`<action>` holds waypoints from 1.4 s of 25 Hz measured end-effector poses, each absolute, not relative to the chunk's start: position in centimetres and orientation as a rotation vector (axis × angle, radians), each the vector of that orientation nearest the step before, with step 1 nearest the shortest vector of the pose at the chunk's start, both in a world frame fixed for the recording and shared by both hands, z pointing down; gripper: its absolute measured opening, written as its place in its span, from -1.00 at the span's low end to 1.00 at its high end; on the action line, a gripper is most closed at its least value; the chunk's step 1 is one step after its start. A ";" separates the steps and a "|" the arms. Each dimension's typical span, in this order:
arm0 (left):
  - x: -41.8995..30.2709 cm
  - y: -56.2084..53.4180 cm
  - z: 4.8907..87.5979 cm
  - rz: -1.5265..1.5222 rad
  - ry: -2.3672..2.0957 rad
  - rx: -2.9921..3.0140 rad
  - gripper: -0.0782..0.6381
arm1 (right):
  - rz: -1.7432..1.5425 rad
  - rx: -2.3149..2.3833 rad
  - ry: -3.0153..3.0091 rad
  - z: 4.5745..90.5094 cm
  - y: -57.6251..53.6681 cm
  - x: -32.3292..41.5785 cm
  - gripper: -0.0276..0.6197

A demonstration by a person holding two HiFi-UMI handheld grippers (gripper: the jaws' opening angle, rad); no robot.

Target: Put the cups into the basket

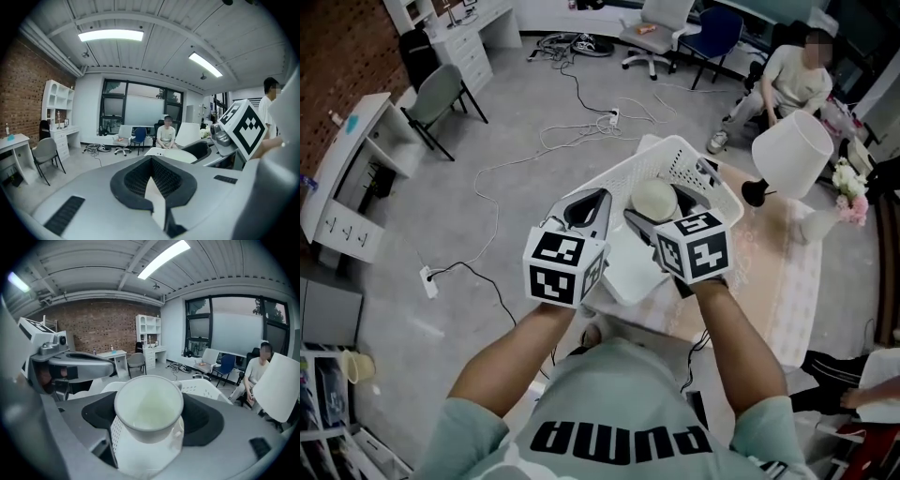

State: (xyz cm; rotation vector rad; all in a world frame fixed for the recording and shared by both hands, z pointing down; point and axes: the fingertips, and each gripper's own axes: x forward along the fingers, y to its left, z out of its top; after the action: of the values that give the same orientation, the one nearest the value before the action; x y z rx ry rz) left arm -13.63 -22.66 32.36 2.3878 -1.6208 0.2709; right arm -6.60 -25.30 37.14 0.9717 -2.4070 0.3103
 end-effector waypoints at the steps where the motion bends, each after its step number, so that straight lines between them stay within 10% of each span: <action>1: -14.1 -23.0 32.3 0.268 -1.621 2.388 -0.77 | 0.321 0.966 -2.400 37.7 -25.6 -7.2 0.30; 35: -17.8 -28.2 36.0 0.350 -1.492 2.392 -0.77 | 0.749 1.249 -1.872 54.7 -29.4 -8.7 0.30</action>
State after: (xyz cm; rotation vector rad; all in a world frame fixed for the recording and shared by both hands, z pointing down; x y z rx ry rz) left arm -17.78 -28.16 36.01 2.3924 -1.4919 0.3500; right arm -8.74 -29.37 54.66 1.2489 -1.8717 0.7495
